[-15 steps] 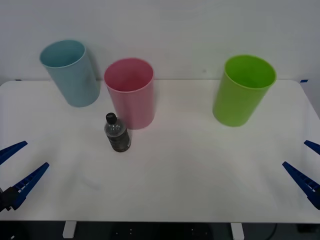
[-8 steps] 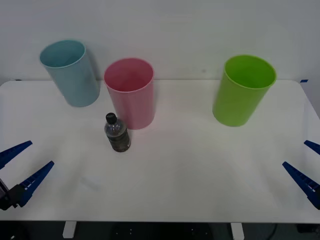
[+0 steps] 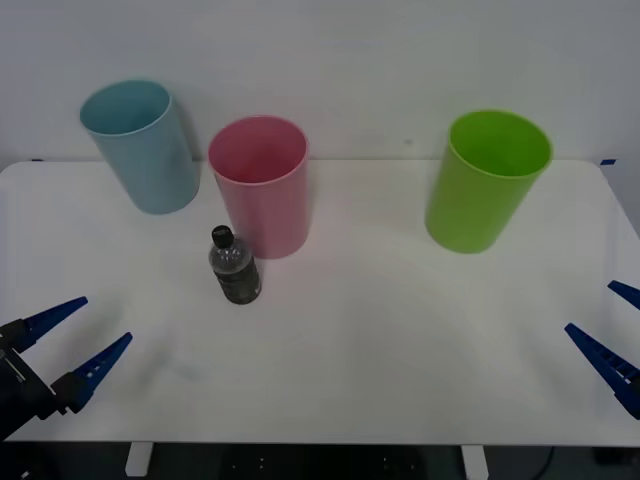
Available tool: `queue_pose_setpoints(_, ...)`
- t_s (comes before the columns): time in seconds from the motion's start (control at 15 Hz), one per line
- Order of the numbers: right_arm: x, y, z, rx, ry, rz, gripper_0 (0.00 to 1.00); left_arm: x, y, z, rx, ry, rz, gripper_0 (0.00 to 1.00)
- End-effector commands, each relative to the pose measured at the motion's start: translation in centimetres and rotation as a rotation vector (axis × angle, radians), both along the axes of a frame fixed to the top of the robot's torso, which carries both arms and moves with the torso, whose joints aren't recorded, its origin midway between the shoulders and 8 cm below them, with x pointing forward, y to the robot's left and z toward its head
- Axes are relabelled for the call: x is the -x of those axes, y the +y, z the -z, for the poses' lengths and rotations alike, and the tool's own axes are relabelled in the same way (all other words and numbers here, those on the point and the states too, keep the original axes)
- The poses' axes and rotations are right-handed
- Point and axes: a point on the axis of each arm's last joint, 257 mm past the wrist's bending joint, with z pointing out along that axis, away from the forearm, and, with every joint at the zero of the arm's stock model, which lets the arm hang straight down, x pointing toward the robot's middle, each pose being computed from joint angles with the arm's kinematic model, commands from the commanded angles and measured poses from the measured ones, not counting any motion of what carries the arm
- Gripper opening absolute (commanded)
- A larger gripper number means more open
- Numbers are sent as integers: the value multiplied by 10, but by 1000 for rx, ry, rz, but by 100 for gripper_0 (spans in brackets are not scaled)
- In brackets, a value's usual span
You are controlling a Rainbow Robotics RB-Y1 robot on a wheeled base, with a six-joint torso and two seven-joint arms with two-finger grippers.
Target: Grasp the object on the table and drop it into the matching bin: aluminum can to the light blue bin, PET bottle to the pink bin.
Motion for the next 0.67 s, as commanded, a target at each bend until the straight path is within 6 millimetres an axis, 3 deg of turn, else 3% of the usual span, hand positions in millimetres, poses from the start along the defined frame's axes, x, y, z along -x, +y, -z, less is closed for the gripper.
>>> queue_pose_setpoints(0.07, 0, 0, 0, 0, 0, 0, 100, -12, -3, 18, -26, -8, -4, 100)
queue_pose_setpoints(0.67, 0, 0, 0, 0, 0, 0, 100, -46, -37, 41, -46, -21, -27, 100)
